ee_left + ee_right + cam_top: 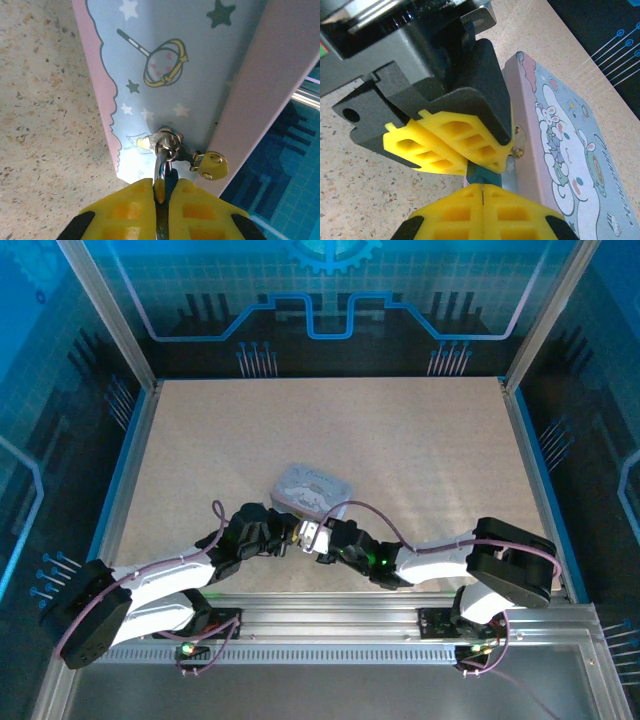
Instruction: Unlock a padlock with a key
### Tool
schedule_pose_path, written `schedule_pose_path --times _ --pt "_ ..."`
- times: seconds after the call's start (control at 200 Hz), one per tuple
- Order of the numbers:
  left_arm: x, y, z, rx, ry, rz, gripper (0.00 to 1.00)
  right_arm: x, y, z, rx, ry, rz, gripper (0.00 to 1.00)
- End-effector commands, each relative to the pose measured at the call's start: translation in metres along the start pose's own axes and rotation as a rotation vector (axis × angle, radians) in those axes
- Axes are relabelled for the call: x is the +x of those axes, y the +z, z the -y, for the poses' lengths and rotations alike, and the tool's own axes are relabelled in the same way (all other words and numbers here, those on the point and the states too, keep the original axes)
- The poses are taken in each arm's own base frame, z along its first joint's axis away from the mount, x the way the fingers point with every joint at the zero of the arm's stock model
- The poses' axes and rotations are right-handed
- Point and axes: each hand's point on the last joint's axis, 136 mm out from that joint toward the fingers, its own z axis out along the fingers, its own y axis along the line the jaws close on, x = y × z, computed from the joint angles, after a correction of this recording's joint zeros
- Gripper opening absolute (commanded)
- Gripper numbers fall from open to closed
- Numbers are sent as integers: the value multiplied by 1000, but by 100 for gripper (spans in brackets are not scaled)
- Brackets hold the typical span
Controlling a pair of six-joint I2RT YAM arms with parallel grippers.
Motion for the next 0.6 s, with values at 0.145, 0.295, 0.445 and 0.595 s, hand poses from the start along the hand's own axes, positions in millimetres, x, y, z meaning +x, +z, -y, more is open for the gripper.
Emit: schedule_pose_path --times 0.145,0.295,0.445,0.595 --pt "11 -3 24 72 17 -39 0 1 0 15 -3 174 -8 0" --pt "11 -3 23 69 17 -40 0 3 2 17 -31 314 -15 0" --pt "11 -2 22 66 20 -39 0 3 5 17 -86 440 -11 0" --pt "11 -1 22 64 21 -39 0 5 6 18 -96 462 -16 0"
